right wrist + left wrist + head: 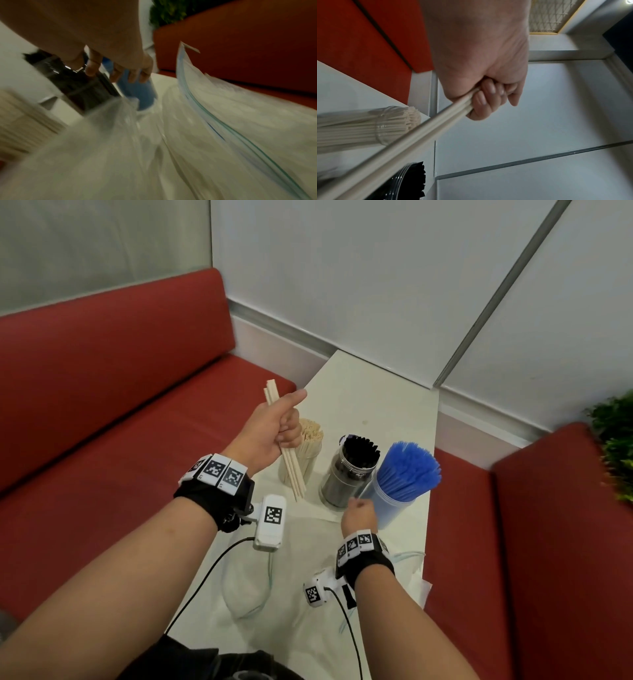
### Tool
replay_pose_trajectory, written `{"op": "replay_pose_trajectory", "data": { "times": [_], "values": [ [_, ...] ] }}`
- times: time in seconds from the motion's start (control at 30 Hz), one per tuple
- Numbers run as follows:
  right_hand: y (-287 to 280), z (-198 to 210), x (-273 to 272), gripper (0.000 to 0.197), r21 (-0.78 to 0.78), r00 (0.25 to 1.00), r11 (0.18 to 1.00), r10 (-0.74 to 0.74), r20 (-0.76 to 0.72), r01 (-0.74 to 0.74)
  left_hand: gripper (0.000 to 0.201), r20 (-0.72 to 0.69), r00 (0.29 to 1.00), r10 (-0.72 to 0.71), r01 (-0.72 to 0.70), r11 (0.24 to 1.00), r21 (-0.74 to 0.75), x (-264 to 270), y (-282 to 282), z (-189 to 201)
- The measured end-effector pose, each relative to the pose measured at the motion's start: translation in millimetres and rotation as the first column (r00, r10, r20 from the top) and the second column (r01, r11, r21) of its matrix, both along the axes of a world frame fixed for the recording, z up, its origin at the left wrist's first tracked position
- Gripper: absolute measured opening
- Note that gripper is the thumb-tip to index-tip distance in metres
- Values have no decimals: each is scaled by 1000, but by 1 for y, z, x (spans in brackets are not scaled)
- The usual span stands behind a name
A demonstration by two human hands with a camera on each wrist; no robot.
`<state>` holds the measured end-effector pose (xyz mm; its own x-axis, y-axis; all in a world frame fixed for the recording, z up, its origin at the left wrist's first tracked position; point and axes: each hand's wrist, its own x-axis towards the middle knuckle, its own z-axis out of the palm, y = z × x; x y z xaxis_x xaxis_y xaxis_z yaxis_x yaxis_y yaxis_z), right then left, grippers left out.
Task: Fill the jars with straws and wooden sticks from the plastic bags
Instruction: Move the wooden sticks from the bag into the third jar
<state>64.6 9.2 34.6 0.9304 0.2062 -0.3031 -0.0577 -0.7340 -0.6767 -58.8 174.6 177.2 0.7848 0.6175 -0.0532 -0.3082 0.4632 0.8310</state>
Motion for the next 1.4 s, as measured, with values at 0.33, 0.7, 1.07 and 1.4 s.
{"op": "replay_pose_trajectory", "data": {
  "times": [0.33,0.7,1.07,1.4],
  "values": [
    [54,94,-26,81,684,586,657,703,-403,-317,58,74,988,135,-134,991,-26,24,-12,1],
    [60,102,7,17,732,926,667,349,-142,-139,36,-103,990,100,-141,810,-569,26,9,-65],
    [80,104,29,28,758,829,609,532,-172,-234,12,84,995,60,22,668,-744,56,7,-84],
    [115,121,87,26,502,901,768,431,54,-398,25,-671,621,404,-378,905,196,62,53,-130]
  ]
}}
